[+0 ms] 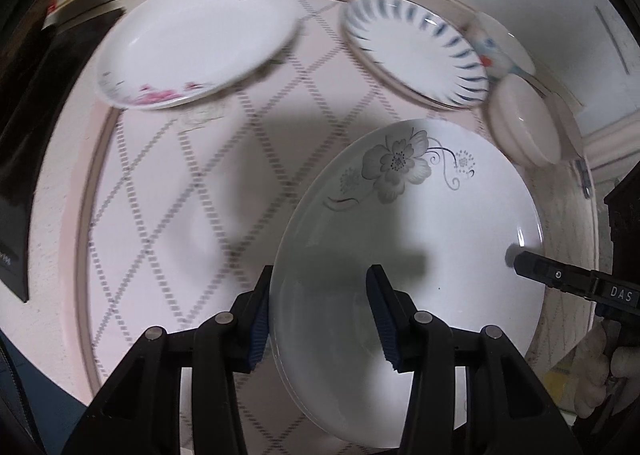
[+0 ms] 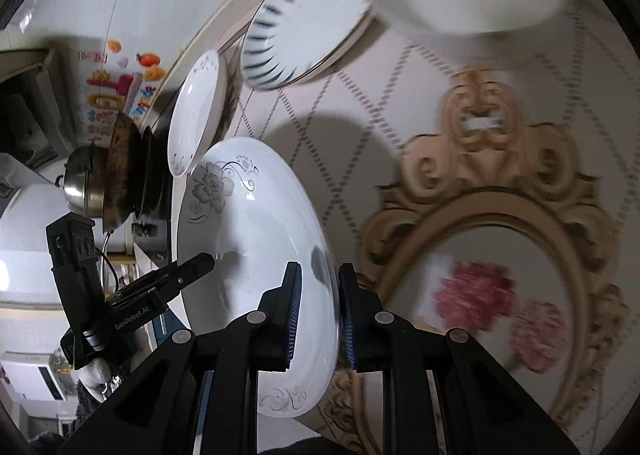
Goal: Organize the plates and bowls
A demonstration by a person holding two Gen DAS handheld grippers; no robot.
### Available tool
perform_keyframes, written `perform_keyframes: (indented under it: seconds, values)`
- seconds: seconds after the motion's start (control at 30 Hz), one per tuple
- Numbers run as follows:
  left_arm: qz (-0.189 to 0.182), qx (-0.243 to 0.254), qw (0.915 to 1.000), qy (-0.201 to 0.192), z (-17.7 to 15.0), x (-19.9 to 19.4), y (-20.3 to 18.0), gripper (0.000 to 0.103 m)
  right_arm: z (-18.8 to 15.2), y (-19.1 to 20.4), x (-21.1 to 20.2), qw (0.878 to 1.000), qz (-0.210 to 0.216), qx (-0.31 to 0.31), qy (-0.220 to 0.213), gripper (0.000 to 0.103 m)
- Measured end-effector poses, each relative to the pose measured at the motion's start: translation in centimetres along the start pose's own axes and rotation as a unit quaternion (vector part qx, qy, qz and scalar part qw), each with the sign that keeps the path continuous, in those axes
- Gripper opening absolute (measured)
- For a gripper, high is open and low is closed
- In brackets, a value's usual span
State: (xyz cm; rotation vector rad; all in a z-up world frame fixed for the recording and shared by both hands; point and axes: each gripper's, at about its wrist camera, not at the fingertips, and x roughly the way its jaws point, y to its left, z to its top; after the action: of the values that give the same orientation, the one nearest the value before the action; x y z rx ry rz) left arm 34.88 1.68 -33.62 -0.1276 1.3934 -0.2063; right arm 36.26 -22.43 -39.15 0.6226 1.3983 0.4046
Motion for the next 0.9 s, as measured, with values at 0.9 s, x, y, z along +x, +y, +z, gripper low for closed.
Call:
perform_keyframes:
  seconds: [0.9]
  values:
    - [0.021, 0.061, 0.9976, 0.024, 1.3, 5.7, -8.1, 0.042, -1.8, -10.2, -4.5, 0.997, -0.018, 0.066, -0.031, 0.021]
